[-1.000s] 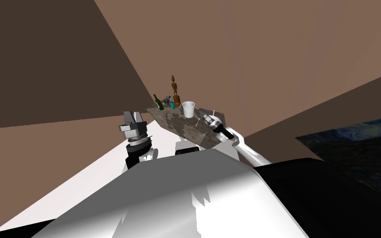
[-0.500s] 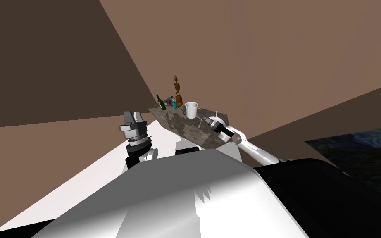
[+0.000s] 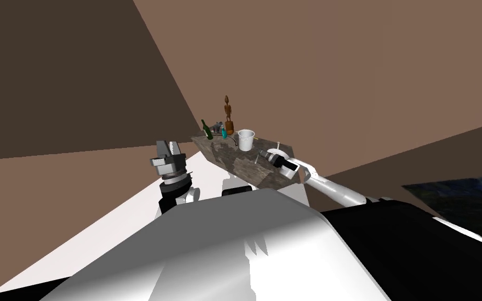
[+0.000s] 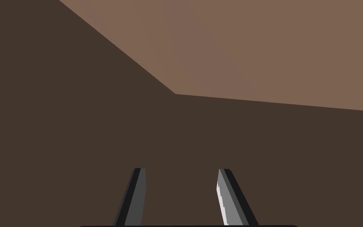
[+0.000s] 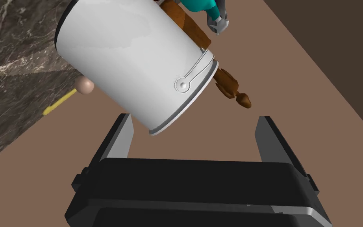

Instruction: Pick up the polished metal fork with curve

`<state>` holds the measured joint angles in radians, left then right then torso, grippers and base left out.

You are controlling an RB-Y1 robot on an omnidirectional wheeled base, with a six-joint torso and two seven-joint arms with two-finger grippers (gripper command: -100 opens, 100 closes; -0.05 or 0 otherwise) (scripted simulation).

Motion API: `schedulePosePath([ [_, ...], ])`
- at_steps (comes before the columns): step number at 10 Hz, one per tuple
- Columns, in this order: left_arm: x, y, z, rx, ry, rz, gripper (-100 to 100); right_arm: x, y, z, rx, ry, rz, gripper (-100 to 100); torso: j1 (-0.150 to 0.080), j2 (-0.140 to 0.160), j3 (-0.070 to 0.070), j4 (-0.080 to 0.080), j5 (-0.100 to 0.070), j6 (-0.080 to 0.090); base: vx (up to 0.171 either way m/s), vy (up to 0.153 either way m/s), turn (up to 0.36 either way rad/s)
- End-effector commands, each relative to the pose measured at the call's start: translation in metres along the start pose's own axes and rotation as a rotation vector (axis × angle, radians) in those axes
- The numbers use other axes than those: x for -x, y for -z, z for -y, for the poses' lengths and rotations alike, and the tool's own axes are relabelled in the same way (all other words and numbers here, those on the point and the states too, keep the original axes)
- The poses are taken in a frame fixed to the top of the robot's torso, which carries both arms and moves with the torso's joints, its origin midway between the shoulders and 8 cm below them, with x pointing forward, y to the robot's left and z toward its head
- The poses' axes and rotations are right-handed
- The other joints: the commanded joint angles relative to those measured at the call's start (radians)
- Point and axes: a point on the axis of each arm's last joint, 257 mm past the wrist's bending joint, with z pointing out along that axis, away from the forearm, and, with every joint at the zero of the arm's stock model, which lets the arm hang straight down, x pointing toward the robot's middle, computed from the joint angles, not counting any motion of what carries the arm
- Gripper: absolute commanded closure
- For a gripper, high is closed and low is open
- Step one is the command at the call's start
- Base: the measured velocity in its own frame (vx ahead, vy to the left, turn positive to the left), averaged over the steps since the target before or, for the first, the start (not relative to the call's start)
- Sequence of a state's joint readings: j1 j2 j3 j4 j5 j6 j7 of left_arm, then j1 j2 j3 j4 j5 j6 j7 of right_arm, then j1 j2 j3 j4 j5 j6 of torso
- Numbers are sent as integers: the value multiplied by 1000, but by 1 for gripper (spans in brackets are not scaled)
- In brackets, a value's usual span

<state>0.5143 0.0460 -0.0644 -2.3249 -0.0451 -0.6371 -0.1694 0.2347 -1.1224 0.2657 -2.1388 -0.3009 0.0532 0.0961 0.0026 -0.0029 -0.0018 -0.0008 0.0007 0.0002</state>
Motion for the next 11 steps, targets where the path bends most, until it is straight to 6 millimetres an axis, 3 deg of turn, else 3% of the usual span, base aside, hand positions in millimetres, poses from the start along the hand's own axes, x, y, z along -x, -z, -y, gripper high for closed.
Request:
schedulePosePath([
  [1, 0, 0, 0, 0, 0, 0, 0, -5, 5, 31, -95, -17, -37, -100, 0, 0, 0, 0, 0, 0, 56, 52, 88],
  [2, 0, 0, 0, 0, 0, 0, 0, -3, 8, 34, -104, 3, -46, -100, 0, -1, 0, 0, 0, 0, 50, 42, 39],
  [3, 0, 0, 0, 0, 0, 0, 0, -7, 15, 59, -181, -17, -73, -100, 0, 0, 0, 0, 0, 0, 57, 55, 102],
  [4, 0, 0, 0, 0, 0, 0, 0, -5, 17, 62, -192, -5, -78, -100, 1, -1, -1, 0, 0, 0, 51, 42, 51],
  [5, 0, 0, 0, 0, 0, 0, 0, -9, 27, 87, -272, -29, -102, -100, 0, -1, 0, 0, 0, 0, 58, 52, 108],
  [6, 0, 0, 0, 0, 0, 0, 0, -7, 28, 90, -283, -16, -107, -100, 0, -1, -1, 0, 0, 0, 49, 41, 53],
  [7, 0, 0, 0, 0, 0, 0, 0, -10, 40, 113, -356, -38, -129, -100, 0, 0, 0, 0, 0, 0, 61, 47, 105],
  [8, 0, 0, 0, 0, 0, 0, 0, -9, 43, 118, -375, -29, -132, -100, 0, -1, 0, 0, 0, 0, 53, 35, 57],
  [9, 0, 0, 0, 0, 0, 0, 0, -9, 59, 143, -460, -46, -153, -100, 0, 0, 0, 0, 0, 0, 62, 46, 110],
  [10, 0, 0, 0, 0, 0, 0, 0, -9, 60, 144, -467, -45, -154, -100, 0, -1, -1, 0, 0, 0, 52, 34, 62],
  [11, 0, 0, 0, 0, 0, 0, 0, -10, 78, 168, -550, -63, -171, -100, 0, 0, 0, 0, 0, 0, 57, 41, 121],
])
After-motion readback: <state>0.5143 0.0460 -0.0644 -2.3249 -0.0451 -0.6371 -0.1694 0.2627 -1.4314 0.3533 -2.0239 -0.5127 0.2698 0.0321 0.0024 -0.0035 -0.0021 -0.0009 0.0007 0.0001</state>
